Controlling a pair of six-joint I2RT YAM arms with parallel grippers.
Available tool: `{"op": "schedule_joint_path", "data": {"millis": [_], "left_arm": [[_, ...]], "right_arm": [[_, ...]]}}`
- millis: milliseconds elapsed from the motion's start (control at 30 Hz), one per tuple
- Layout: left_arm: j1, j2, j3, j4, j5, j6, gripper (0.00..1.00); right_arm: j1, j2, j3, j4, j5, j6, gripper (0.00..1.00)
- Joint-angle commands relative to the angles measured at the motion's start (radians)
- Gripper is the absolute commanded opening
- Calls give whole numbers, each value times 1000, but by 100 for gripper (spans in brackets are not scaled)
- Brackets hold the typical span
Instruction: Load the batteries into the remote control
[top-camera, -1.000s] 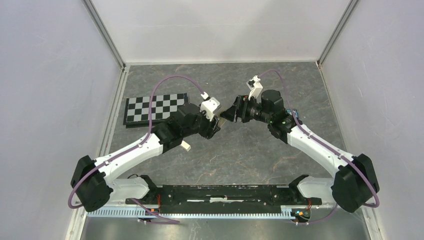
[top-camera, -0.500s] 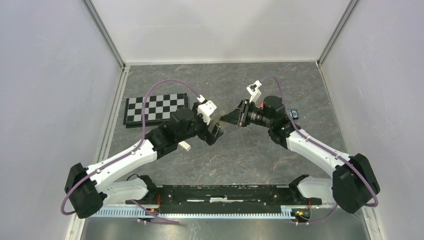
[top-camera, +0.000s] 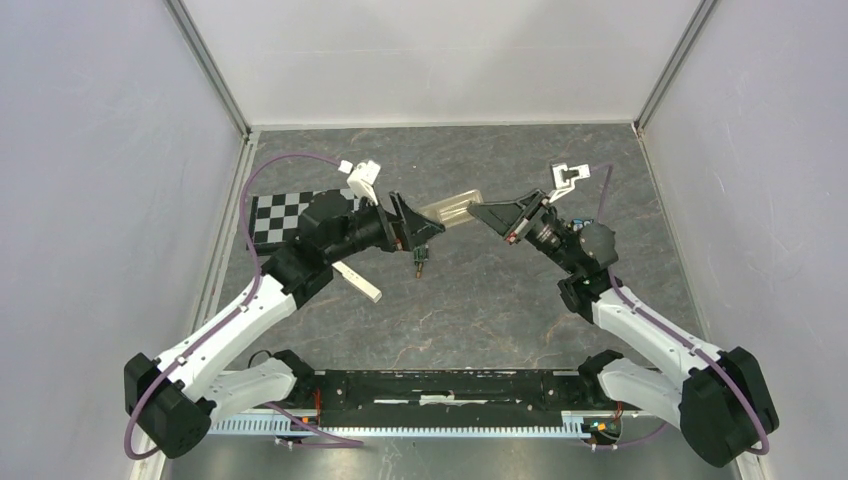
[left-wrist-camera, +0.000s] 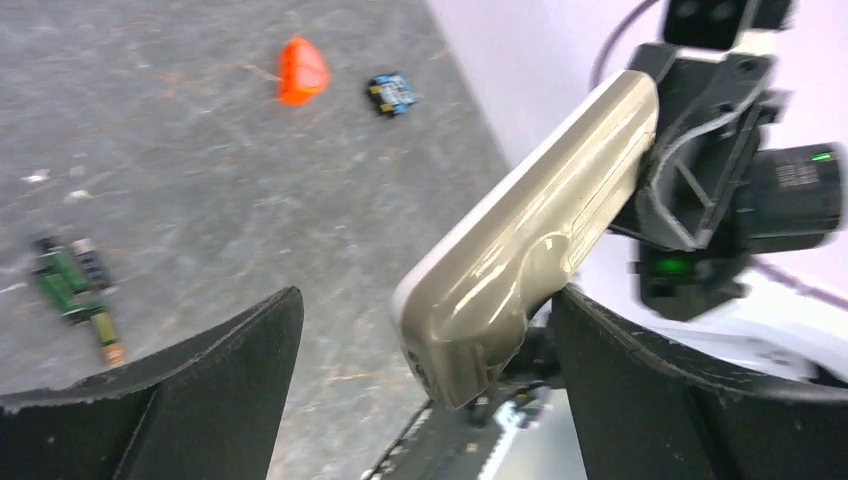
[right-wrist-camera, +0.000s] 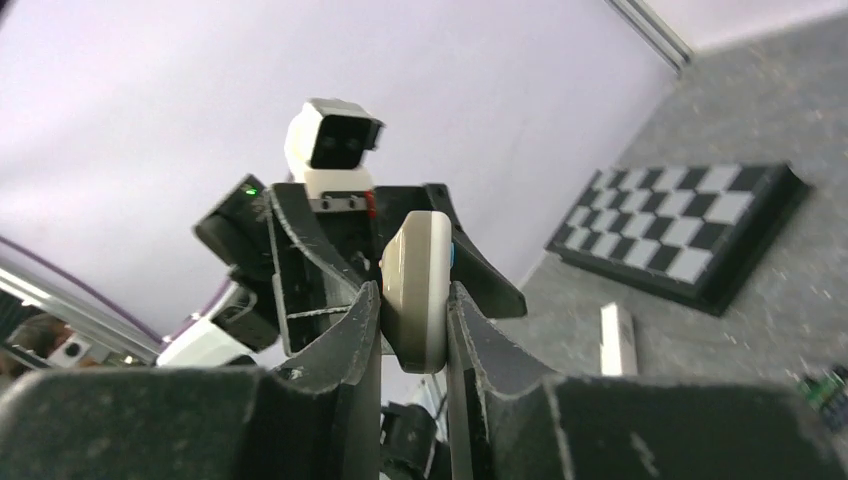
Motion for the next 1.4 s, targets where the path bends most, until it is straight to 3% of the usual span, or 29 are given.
{"op": "schedule_joint_path", "data": {"millis": [0, 133, 400, 533, 633, 667, 800, 833, 900, 933, 967, 1033, 1067, 1133, 1233, 1367], "left_arm": [[52, -5, 34, 207, 221, -274, 94], [57, -12, -8, 428, 313, -399, 86], [56, 1, -29, 461, 336, -439, 54], [56, 13, -59, 501, 350, -475, 53], [55, 15, -68, 499, 344, -471, 45], [56, 16, -68, 496, 345, -467, 41], [56, 25, -65, 450, 320, -426, 6], [57, 27, -65, 437, 312, -412, 2], [57, 32, -65, 387, 292, -363, 2], [56, 36, -64, 349, 278, -336, 2], [56, 42, -64, 309, 265, -303, 2], [55, 72, -62, 233, 256, -249, 2], [55, 89, -63, 198, 259, -225, 2], [55, 137, -73, 147, 272, -191, 2], [44, 220, -101, 123, 290, -173, 2], [17, 327, -118, 135, 285, -169, 2]], "right_arm": [[-5, -35, -27, 258, 33, 120, 8], [-5, -20, -43, 322, 39, 193, 8], [-5, -28, -62, 292, 74, 210, 8], [-6, -33, -75, 281, 104, 212, 8], [-5, -28, -71, 265, 107, 207, 7], [-6, -25, -71, 267, 103, 208, 7], [-5, -18, -69, 241, 88, 194, 8], [-7, -20, -65, 207, 76, 175, 12], [-10, -27, -42, 85, 42, 70, 45], [-13, -27, -5, -39, 24, -38, 64], [-13, -27, 41, -210, 38, -163, 75], [-15, -32, 108, -504, 138, -360, 88], [-17, -36, 120, -586, 184, -438, 89], [-27, -57, 119, -706, 260, -507, 89], [-31, -104, 74, -733, 279, -534, 82], [-32, -113, 16, -738, 229, -519, 59]]}}
